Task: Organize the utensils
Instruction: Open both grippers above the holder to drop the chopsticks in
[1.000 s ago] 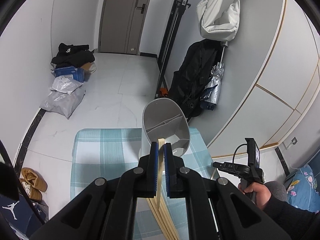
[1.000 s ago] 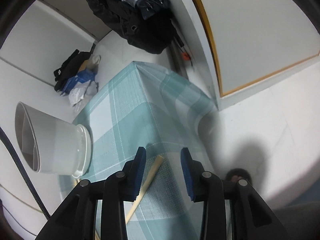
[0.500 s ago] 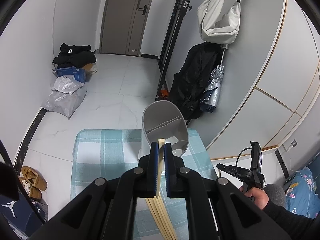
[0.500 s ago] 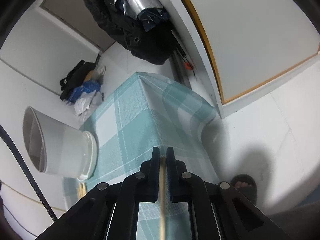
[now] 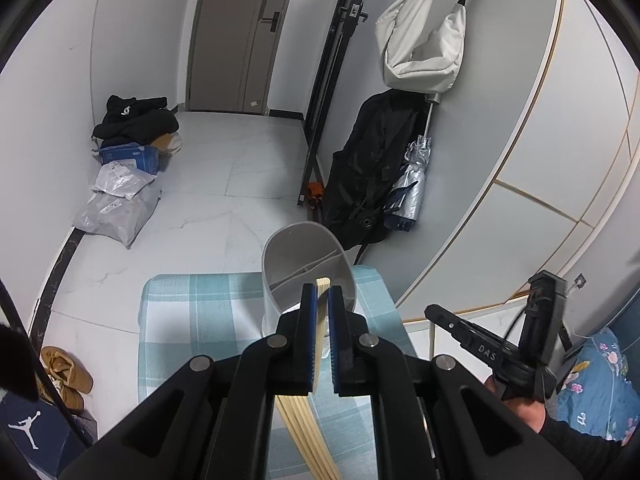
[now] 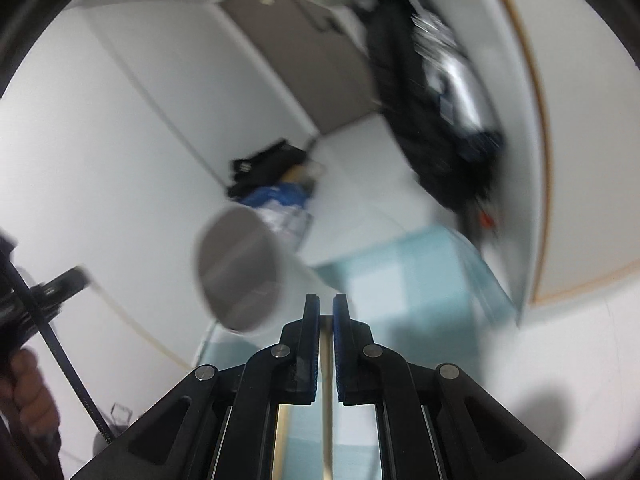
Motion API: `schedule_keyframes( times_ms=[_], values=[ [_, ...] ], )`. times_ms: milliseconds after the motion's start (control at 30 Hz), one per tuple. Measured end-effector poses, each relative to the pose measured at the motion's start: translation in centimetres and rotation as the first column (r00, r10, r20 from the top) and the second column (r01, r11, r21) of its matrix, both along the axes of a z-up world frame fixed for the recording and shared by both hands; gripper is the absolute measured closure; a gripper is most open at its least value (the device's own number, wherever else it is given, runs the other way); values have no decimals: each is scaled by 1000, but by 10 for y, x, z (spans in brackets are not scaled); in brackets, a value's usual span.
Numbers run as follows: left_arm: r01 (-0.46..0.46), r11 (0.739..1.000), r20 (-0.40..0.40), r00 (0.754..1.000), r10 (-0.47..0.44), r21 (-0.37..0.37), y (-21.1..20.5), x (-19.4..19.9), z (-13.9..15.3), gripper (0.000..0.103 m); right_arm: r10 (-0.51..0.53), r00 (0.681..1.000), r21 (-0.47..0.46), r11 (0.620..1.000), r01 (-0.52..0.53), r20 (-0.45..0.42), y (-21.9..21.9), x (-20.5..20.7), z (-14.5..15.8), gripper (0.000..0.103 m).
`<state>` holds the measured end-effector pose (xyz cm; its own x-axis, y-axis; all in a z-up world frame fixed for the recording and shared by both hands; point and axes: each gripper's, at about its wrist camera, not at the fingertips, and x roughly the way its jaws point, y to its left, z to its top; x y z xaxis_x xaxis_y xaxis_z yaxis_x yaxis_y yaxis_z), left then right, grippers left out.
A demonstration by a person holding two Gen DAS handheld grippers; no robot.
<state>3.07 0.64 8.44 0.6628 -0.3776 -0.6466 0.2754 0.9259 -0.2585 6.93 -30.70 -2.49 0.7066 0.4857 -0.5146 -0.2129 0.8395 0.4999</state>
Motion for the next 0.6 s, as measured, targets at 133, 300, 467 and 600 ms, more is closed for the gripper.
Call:
schedule_keyframes(
  times_ms=[133,300,467,600],
  values=[
    [10,1000,7,1000,-10,-5,-1,3,10,101,42,995,23,999,-45,93,19,2,31,97],
    [24,999,26,999,-24,-23,-2,13,29,101,81,972,6,996,-84,219,40,19,80,97],
    [27,998,64,998,-23,-52,0,27,52,101,83,917,-9,996,-86,389,65,50,134,97],
    [25,998,84,996,-20,-51,3,44,64,101,73,867,-23,997,-71,494,82,67,157,97]
  ],
)
